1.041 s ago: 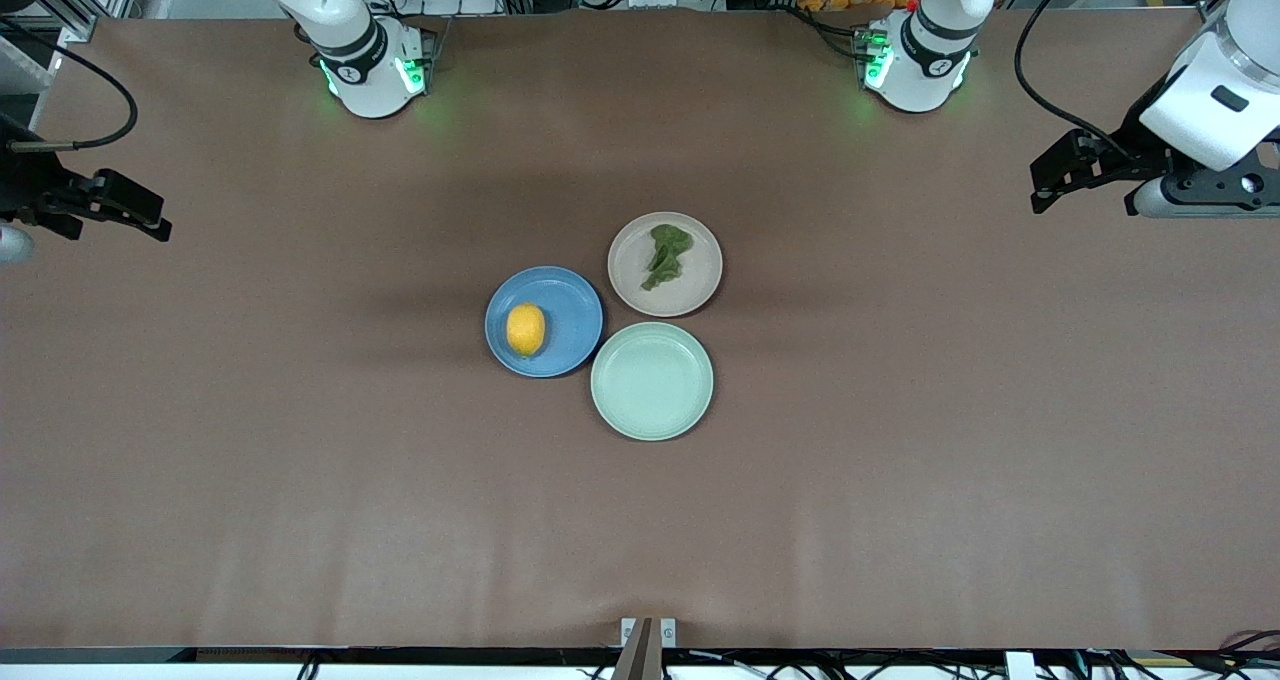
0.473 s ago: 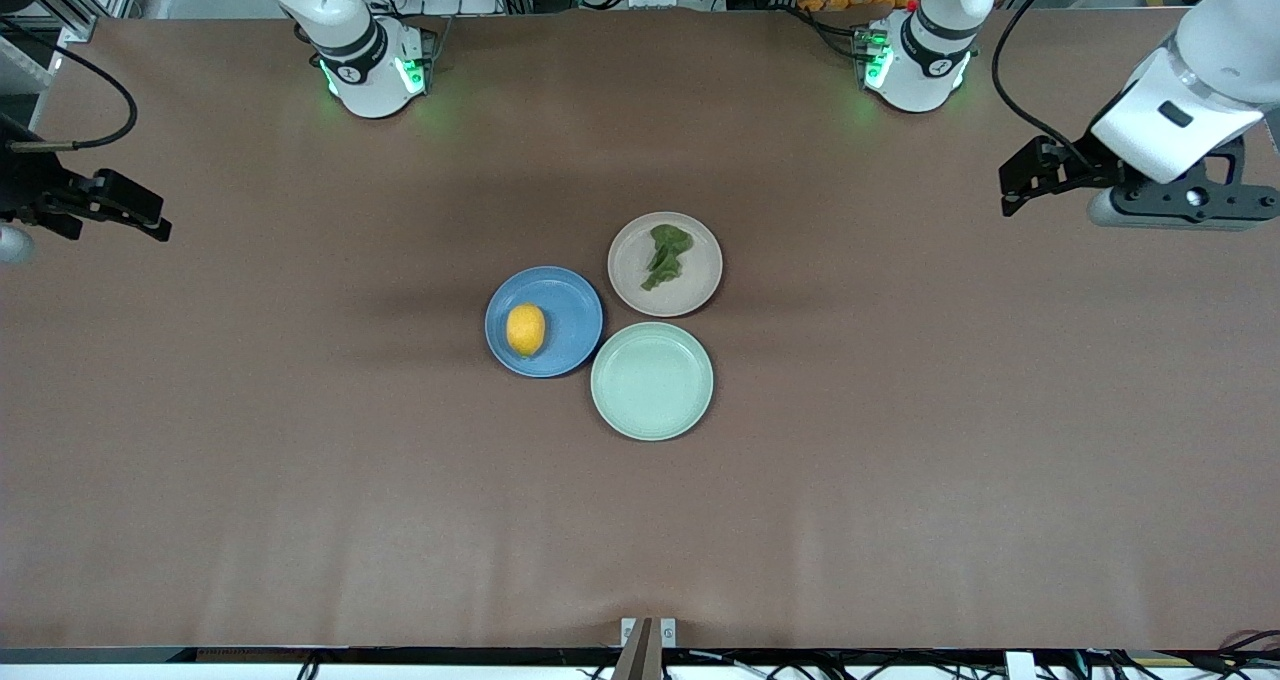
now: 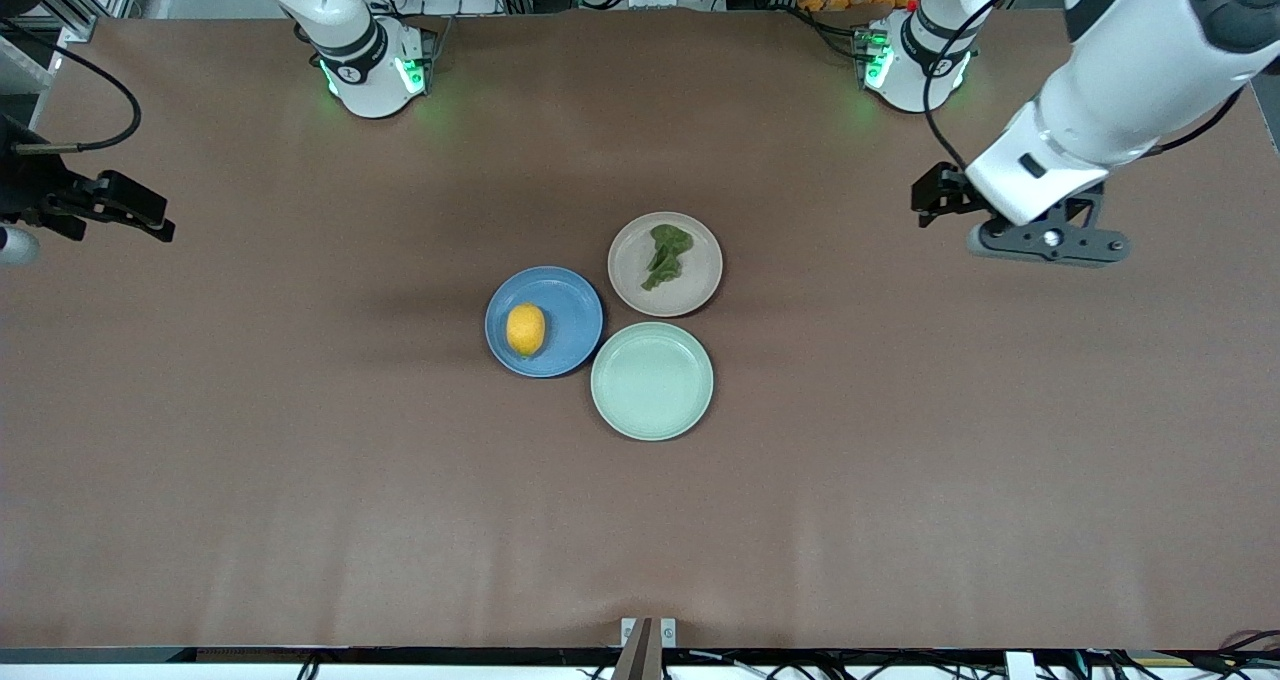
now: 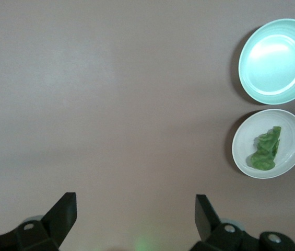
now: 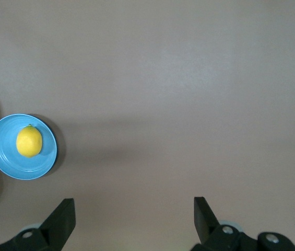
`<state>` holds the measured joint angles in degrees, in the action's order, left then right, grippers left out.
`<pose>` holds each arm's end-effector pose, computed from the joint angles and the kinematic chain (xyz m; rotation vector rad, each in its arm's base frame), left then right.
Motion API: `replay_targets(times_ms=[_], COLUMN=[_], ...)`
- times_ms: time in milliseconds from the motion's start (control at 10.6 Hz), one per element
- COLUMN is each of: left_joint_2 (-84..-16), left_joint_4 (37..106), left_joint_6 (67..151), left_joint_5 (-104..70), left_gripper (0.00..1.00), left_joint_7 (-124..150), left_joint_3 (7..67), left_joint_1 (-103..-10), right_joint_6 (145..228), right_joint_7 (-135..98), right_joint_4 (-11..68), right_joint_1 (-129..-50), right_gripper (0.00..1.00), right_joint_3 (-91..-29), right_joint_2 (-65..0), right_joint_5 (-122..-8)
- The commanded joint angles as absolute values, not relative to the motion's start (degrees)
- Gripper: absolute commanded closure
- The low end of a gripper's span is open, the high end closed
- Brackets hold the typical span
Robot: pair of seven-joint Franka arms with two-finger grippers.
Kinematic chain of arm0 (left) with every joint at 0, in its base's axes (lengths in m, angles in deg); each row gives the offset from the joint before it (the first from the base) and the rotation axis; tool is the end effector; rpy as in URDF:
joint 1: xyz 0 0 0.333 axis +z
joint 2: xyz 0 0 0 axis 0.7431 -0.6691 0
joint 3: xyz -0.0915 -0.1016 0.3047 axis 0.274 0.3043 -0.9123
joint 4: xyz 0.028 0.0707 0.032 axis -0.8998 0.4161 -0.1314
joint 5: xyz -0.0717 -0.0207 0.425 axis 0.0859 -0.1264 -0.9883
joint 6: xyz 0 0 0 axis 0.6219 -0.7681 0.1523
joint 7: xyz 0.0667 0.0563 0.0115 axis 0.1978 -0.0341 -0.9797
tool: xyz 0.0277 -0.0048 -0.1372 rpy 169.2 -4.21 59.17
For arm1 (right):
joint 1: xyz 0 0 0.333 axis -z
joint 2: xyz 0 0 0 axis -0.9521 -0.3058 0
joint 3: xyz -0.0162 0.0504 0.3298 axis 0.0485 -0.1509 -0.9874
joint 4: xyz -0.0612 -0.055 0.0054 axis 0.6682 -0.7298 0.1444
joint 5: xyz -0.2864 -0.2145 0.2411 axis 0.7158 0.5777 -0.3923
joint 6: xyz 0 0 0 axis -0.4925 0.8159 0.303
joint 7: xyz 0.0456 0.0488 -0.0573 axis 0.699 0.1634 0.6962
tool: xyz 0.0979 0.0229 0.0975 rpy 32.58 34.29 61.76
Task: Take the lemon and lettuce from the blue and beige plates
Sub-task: 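Move the right gripper toward the lemon while the left gripper approaches the lettuce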
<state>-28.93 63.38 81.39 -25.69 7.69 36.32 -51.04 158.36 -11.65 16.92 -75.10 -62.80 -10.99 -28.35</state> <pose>0.5744 -0.2104 0.5530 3.1266 -0.2498 -0.1637 0.5985 0.0017 0.6093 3.1402 -0.0433 -0.0575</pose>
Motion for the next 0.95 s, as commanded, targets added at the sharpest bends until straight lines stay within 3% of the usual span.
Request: replay_targets(times_ms=[0, 379, 852], left_joint_2=[-29.9, -36.0, -44.3], left_joint_4=[63.0, 62.6, 62.4], left_joint_6=[81.4, 82.5, 89.7], left_joint_5=[-26.9, -27.4, -27.0], left_gripper=[0.00, 0.00, 0.00], left_joint_7=[6.7, 6.4, 2.9], left_joint_3=[37.9, 38.0, 38.0], left_joint_1=[-52.2, -55.2, -61.1], right_joint_6=[158.5, 162.8, 169.0], right_joint_7=[-10.4, 0.4, 12.5], right_joint_4=[17.3, 19.3, 21.7], right_joint_1=[-75.4, -75.7, -76.4], right_gripper=[0.00, 0.00, 0.00], right_joint_3=[-64.2, -69.5, -76.0], right_joint_2=[-11.7, -13.6, -16.2], right_joint_5=[-29.5, -29.5, -29.5])
